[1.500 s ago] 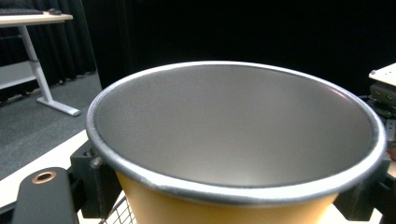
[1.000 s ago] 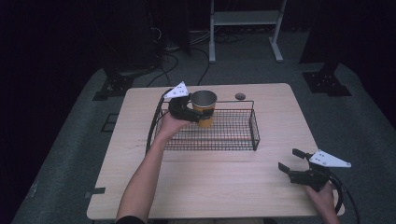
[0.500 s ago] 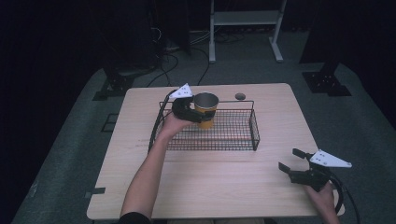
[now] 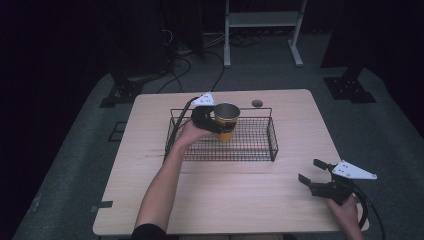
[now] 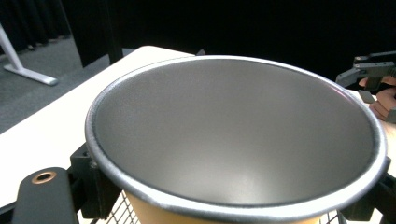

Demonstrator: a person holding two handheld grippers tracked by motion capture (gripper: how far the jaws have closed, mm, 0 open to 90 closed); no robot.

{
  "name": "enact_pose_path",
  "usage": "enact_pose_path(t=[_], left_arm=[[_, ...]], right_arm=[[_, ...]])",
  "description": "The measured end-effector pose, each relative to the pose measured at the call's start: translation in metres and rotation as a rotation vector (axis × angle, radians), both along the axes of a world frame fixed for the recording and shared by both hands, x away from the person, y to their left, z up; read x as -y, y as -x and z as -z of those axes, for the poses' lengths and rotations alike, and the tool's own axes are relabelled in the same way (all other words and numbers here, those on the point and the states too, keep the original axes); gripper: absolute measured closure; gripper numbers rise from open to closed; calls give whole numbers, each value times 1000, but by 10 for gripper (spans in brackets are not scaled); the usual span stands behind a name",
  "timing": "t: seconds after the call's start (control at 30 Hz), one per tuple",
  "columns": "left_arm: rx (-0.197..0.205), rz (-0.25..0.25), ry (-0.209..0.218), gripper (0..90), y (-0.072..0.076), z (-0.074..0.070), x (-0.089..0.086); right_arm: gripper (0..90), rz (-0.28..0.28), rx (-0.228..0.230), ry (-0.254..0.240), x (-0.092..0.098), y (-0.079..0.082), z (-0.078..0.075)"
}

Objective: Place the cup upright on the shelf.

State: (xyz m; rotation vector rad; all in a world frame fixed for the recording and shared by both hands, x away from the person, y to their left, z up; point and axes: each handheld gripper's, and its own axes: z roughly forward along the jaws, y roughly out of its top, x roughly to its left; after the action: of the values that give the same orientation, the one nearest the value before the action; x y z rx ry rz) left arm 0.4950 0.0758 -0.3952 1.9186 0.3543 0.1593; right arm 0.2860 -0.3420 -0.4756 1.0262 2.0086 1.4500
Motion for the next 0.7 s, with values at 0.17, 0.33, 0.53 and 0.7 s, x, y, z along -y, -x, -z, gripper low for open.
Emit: enact_pose_path(t=[0.17,0.33,0.53,0.7], left_arm=[[-17,20,-50,136,-2,7,5],[-35,22,-59,135,-4,14,5],[-30,28,-95,135,-5,18,6],[-26,10,-132,134,-4,23,6]], right_arm=[[132,1,0,-3,0,0,0],[132,-1,1,1,0,0,0],[132,-1,0,-1,0,0,0],[132,-1,-1,-5,0,0,0]])
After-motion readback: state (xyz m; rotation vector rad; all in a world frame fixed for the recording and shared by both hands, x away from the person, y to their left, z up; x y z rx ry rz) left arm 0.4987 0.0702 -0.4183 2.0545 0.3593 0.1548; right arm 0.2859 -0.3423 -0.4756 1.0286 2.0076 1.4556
